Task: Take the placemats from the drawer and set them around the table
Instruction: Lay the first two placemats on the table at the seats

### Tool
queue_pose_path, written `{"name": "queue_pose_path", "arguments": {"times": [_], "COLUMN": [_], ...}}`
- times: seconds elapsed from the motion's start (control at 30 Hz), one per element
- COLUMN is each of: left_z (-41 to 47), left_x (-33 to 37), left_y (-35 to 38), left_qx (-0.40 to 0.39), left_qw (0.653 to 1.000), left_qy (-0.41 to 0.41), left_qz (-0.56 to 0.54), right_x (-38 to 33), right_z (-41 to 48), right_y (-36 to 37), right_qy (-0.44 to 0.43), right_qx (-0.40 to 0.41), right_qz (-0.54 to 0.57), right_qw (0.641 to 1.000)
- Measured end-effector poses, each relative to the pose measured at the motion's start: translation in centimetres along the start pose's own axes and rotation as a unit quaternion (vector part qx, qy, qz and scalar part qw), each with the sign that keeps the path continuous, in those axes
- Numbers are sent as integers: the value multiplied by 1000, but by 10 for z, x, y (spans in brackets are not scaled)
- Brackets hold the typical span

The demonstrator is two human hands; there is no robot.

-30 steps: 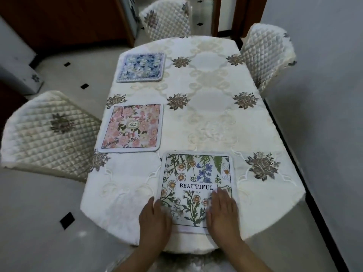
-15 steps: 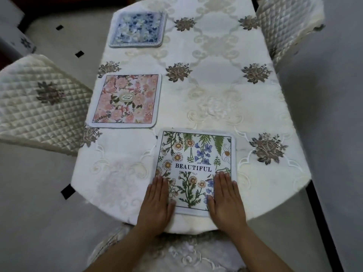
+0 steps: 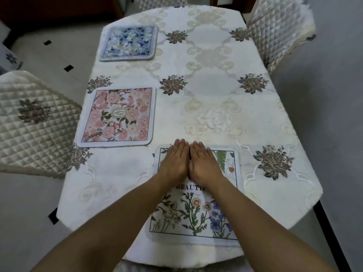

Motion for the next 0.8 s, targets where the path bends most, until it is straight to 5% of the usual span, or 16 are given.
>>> {"name": "queue_pose_path", "arguments": {"times": [0.2, 0.43, 0.8], "left_z": [-2, -28, -188], "left_x": [-23, -71, -19], "left_y": [4, 1, 38], "left_qx": [36, 46, 37], "left_qw": [999, 999, 999], "left_qy": [23, -5, -26], "left_qz": [6, 7, -2], "right_x": [19, 109, 33], "right_z": [-2, -53, -207], "right_y": [7, -12, 34], "right_qy": [-35, 59, 134], "right_qx": [8, 17, -15], "right_qz": [-25, -32, -2], "right_qw": [999, 998, 991]}}
Point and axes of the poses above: each hand's wrist, its own z-axis towards the middle knuckle, its own y-axis out of the palm, x = y × z, the point moved 4 cm from there along z, towards the middle knuckle, and after that the axes turned 3 degrees about -y, right-handed, at the moved point
